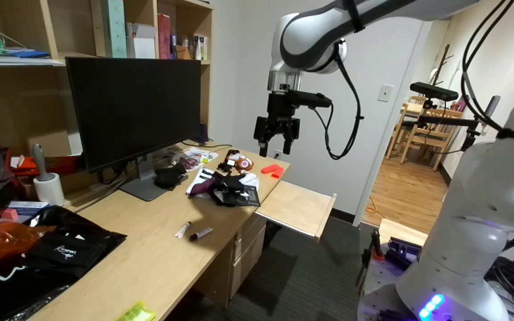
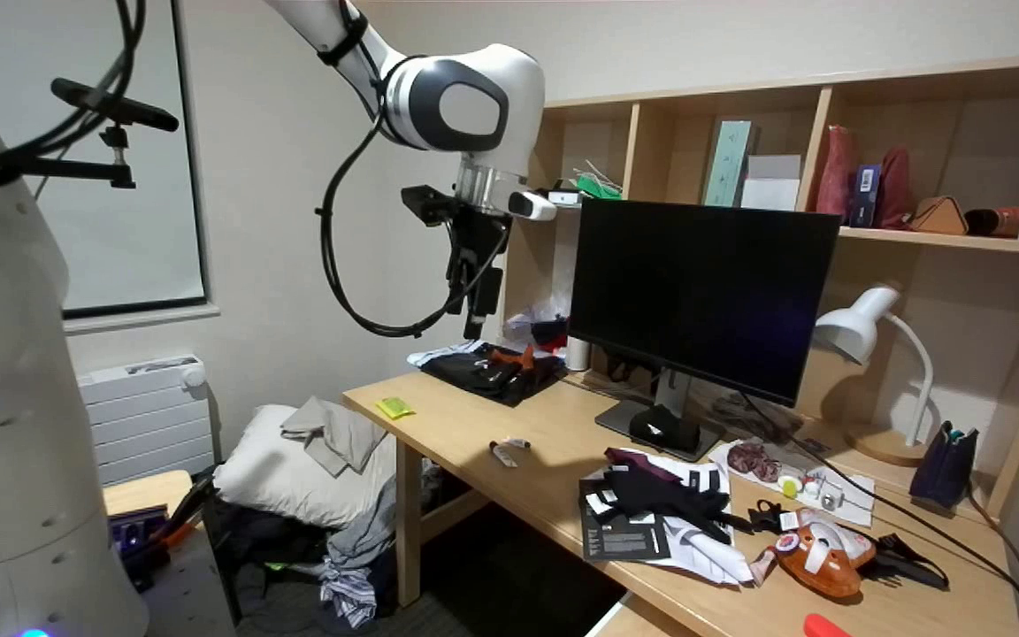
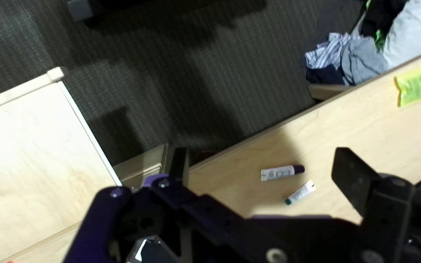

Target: Close the first top drawer

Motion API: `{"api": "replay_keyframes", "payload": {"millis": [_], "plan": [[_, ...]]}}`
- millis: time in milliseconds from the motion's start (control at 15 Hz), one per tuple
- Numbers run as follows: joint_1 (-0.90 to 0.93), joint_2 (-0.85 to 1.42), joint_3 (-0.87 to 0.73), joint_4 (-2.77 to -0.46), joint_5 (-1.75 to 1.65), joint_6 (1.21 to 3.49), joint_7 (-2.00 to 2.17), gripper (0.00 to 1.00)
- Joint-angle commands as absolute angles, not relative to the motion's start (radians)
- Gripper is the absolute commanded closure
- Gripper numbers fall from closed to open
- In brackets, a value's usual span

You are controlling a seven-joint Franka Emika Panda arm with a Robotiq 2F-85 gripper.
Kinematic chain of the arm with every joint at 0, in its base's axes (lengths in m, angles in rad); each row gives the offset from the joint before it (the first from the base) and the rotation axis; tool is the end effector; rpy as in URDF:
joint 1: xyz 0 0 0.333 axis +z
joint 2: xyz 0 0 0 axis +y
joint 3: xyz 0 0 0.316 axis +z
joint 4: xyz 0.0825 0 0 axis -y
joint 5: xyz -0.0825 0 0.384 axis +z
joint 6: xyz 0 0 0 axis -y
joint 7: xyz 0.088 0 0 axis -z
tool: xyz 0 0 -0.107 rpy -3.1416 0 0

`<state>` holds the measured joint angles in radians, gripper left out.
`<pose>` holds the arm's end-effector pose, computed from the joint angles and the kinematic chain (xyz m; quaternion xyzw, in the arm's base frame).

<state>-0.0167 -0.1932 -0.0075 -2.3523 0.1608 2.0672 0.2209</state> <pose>0.4638 -0.0029 0.4004 -0.9831 0.1628 0.0524 0.0647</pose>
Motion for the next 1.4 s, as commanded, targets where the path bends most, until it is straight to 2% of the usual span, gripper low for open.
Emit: {"api": "replay_keyframes", "payload": {"millis": [0, 400, 800, 1133, 1267, 1333], "plan": [[-0.066, -0.189, -0.026, -2.423, 0.140, 2.220, 0.334, 0.00], [-0.210, -0.129, -0.136, -2.572, 0.055, 2.455, 0.441, 0.00], [-0.334, 0.044, -0.279, -2.588, 0.030, 2.631, 0.533, 0.00], [-0.352, 0.216, -0.389, -2.519, 0.088, 2.703, 0.633, 0.00], [-0.317, 0.210, -0.399, -2.499, 0.135, 2.649, 0.725, 0.00], [-0.332, 0.197, -0.412, -2.530, 0.101, 2.680, 0.635, 0.00]]}}
